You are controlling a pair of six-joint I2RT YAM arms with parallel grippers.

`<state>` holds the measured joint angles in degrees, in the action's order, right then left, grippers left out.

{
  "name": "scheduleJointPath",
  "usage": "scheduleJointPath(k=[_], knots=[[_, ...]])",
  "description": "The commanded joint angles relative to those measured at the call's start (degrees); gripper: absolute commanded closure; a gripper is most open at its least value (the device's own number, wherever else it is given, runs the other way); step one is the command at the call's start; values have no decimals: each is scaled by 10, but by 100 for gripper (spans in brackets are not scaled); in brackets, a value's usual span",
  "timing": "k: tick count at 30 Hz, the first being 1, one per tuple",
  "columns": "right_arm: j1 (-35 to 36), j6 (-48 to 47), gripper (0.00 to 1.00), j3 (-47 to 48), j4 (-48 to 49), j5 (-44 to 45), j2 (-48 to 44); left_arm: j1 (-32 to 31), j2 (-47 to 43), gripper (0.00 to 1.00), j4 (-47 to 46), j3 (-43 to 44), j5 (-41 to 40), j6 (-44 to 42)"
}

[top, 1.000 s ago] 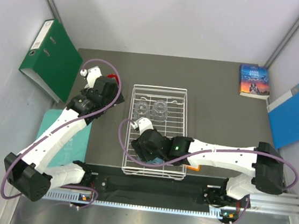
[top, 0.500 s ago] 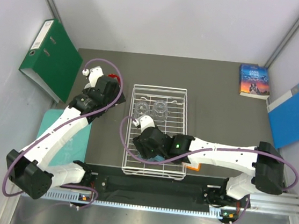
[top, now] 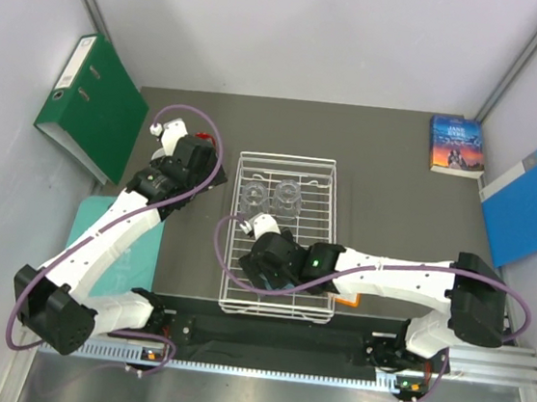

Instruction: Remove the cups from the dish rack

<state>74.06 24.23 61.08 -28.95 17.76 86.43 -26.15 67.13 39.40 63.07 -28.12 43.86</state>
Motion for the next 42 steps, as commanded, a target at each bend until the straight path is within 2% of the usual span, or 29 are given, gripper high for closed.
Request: scheduleJointPath(k=[1,4,5,7,8,9,14,21,31,34,37,38,40,42], knots=[[-5,5,15,-10,2,1,1,-2,-2,1,-23,4,-1,4],[-6,7,19,-22,11,-5,6,-2,-3,1,-22,2,-3,3],[-6,6,29,-23,11,-7,8,-2,-3,1,-23,0,-2,3],[-6,7,58,-25,11,-10,13,-2,-4,1,-22,-2,-2,3],[-6,8,88,-25,9,-9,13,-2,-4,1,-23,-1,-2,3],[-6,10,100,-24,8,-8,11,-2,-3,1,-23,-2,-2,3],[-6,7,100,-7,-8,17,-13,-2,-4,1,-23,-1,-3,3],[-6,0,100,66,-52,64,-67,-2,-1,1,-27,6,-1,2],[-30,20,100,116,-78,77,-132,1,-3,1,-58,-11,32,37],[-80,35,100,102,-45,63,-184,1,-17,1,-77,-18,47,59],[-164,45,100,72,22,19,-245,1,-44,1,-122,-31,87,62],[-214,49,100,58,39,2,-255,1,-62,1,-140,-37,101,63],[-267,64,100,39,103,-65,-286,2,-83,1,-218,-68,139,74],[-358,97,100,10,177,-175,-304,3,-111,1,-293,-116,216,96]])
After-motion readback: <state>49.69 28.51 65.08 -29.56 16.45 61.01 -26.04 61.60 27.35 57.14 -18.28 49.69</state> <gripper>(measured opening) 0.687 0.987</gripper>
